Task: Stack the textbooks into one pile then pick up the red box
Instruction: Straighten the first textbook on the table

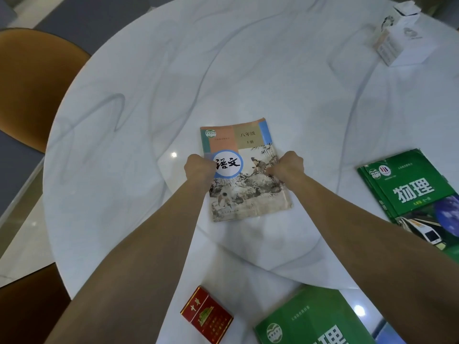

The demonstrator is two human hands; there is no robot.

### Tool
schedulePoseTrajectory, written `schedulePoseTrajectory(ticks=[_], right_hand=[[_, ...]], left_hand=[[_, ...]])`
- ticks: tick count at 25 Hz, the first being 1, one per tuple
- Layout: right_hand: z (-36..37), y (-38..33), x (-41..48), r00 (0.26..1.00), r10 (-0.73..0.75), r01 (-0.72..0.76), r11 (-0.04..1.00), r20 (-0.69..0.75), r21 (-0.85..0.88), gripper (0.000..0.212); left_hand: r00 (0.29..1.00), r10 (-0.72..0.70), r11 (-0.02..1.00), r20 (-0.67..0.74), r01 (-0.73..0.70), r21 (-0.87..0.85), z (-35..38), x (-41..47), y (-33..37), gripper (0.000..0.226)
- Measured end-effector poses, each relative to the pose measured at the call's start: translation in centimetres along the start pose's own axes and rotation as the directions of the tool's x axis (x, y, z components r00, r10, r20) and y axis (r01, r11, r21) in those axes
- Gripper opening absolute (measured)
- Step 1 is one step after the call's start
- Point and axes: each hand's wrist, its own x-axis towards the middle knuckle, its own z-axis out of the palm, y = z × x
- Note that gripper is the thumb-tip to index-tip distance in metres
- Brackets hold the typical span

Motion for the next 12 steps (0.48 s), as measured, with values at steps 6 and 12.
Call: schedulePoseTrajectory(ticks=[6,12], right_hand=[[-1.6,0.4,-0.6,1.000,-0.024,0.021,0.986,0.014,0.168,0.012],[-4.6,2.3,-1.7,1.000,-0.016,0.013,0.945,0.007,0.327,0.027]], left_hand=[[0.993,0.115,0.993,0.004,-0.115,0.014,0.0,-1.2,1.0,0.012],[0.963,0.265,0.964,0.054,-0.263,-0.037,0.6,-3.3,3.4,0.025]])
